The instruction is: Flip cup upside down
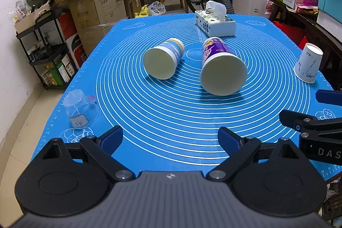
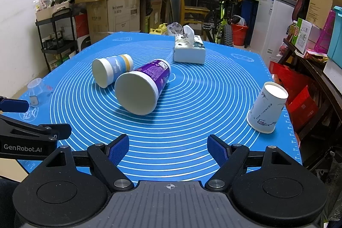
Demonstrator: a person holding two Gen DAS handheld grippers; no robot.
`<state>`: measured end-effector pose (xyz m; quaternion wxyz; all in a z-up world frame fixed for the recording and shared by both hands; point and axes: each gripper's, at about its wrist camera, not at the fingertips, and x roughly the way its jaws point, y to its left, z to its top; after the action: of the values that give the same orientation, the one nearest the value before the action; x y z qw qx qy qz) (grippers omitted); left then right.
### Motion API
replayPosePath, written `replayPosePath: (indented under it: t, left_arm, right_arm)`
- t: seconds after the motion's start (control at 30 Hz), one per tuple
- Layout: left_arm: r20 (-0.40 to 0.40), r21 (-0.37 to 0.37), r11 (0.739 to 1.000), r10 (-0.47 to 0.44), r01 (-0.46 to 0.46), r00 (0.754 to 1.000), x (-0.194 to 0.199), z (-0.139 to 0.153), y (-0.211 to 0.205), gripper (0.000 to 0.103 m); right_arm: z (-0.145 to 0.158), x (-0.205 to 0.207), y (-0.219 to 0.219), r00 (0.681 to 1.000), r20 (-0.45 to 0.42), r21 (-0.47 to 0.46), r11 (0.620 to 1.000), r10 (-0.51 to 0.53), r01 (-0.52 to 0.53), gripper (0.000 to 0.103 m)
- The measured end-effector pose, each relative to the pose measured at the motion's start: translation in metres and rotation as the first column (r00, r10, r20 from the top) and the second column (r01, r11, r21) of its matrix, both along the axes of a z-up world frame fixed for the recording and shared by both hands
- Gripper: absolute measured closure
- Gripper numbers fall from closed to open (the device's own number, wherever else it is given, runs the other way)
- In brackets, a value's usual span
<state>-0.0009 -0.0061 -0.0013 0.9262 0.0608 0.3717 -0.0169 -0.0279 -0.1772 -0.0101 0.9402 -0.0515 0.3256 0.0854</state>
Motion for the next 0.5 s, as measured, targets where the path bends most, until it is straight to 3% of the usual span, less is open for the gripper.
replayPosePath:
  t: [0.5]
  left_arm:
    - [0.031,-0.002,1.0,-0.008,0.009,0.999,0.006,0.004,0.011,0.008]
  right_arm:
    - [-0.003,0.008,-0.006,1.0,0.021,0.016,1.0,0.002,-0.003,0.02]
